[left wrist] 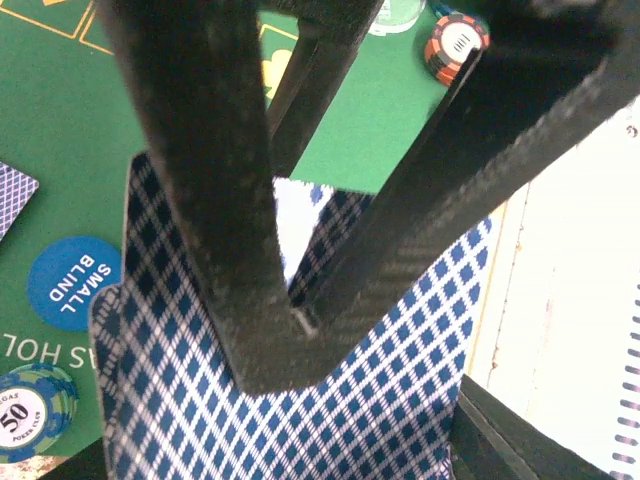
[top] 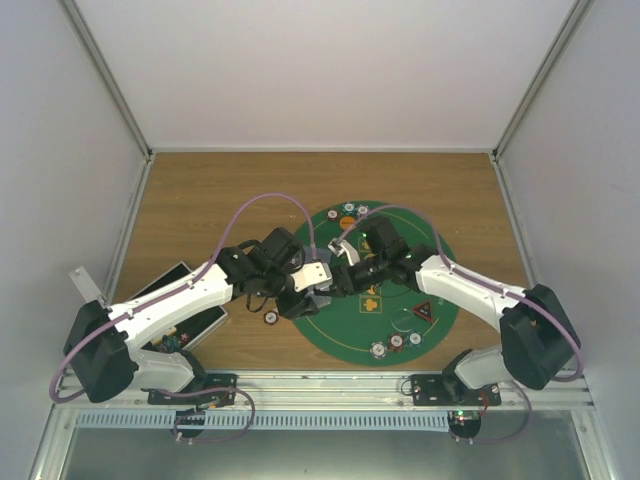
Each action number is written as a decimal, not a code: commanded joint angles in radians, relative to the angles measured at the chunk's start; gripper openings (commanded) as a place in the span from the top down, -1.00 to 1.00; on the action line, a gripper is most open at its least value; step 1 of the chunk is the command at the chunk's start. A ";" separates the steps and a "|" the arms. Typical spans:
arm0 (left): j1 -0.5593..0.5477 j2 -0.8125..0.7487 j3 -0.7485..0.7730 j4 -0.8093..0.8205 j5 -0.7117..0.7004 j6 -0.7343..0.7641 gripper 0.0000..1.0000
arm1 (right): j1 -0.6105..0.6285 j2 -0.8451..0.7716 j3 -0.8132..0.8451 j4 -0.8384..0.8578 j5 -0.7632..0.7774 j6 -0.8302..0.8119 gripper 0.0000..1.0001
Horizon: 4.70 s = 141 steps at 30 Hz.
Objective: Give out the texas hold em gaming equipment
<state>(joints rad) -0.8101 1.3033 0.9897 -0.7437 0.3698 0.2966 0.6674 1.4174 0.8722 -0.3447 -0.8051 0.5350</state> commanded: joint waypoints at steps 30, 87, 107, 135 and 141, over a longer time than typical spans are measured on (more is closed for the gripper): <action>-0.005 0.002 -0.004 0.041 -0.058 0.007 -0.07 | -0.083 -0.120 -0.020 -0.080 -0.013 -0.054 0.99; 0.121 0.061 -0.004 0.042 -0.056 0.015 -0.07 | -0.635 0.838 0.715 -0.348 0.235 -0.435 0.99; 0.124 0.065 0.000 0.043 -0.047 0.018 -0.07 | -0.637 0.809 0.778 -0.441 0.386 -0.508 0.24; 0.097 0.023 0.000 0.049 -0.001 0.008 -0.06 | -0.173 0.122 0.150 -0.086 -0.024 -0.112 -0.88; 0.091 0.019 0.000 0.044 -0.011 0.009 -0.06 | -0.064 0.147 0.126 -0.031 -0.038 -0.087 -0.88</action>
<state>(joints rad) -0.7113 1.3510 0.9833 -0.7429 0.3508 0.3035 0.5571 1.5635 0.9962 -0.4644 -0.7975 0.4023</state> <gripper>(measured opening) 0.531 0.940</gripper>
